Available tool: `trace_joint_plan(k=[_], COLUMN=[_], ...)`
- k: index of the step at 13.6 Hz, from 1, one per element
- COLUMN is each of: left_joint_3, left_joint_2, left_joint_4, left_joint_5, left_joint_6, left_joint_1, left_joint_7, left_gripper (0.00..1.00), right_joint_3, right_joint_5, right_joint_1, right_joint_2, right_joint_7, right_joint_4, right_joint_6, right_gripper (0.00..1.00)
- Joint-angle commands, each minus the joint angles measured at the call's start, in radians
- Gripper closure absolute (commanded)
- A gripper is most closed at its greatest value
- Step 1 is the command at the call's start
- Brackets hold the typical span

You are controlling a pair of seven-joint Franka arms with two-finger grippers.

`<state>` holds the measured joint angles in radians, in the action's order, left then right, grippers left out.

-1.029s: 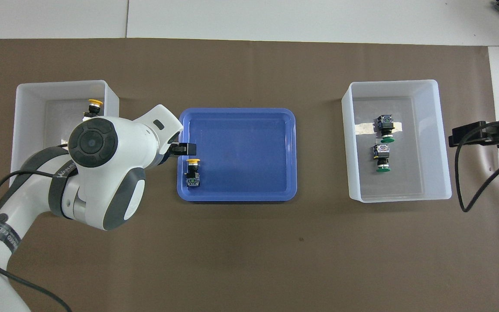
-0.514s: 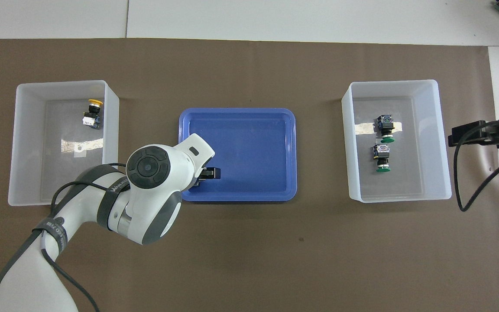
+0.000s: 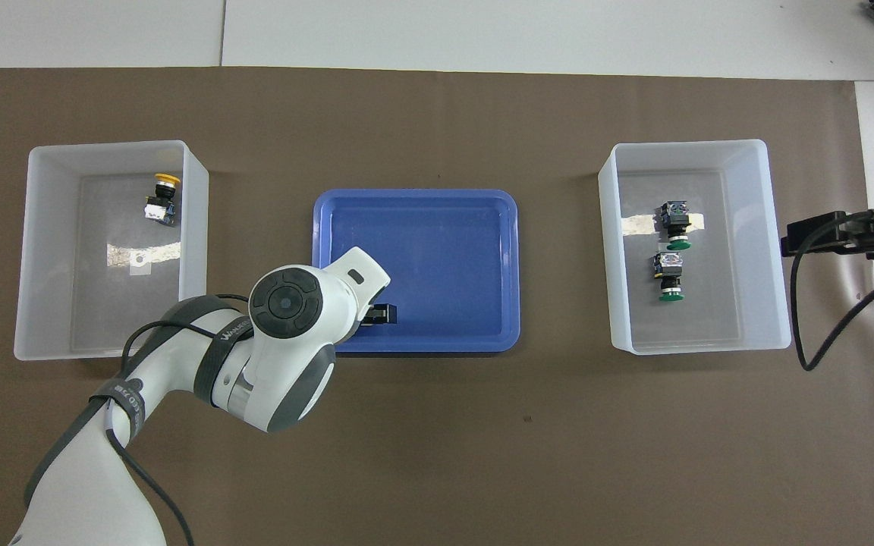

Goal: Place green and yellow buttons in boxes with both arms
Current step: 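Carry the yellow button into the clear box and release it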

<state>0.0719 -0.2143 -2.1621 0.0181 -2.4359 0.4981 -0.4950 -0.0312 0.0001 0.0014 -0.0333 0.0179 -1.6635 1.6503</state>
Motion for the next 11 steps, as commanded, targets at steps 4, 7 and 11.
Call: trace_joint_plan(k=[4,7,11], left_joint_3=[-0.02,-0.026,-0.032], left_joint_2=[0.0,0.022,0.107], left_joint_4=[-0.024,0.011,0.073], left_joint_5=[-0.039,-0.064,-0.064], left_joint_6=[-0.026,-0.012,0.067], left_joint_1=[0.03,0.014,-0.064], left_joint_7=[-0.033,-0.033,-0.024], left_gripper=[0.91,1.0,1.0], right_joint_3=[0.001,-0.006,-0.021], right_joint_5=[0.001,0.001,0.001], right_joint_1=[-0.006,0.005,0.023], right_joint_2=[-0.025,-0.025,-0.027], right_joint_7=[0.047,0.043,0.045], right_joint_4=[-0.03,-0.032,-0.032], right_joint_6=[0.005,0.005,0.005], right_gripper=[0.0,0.0,0.0])
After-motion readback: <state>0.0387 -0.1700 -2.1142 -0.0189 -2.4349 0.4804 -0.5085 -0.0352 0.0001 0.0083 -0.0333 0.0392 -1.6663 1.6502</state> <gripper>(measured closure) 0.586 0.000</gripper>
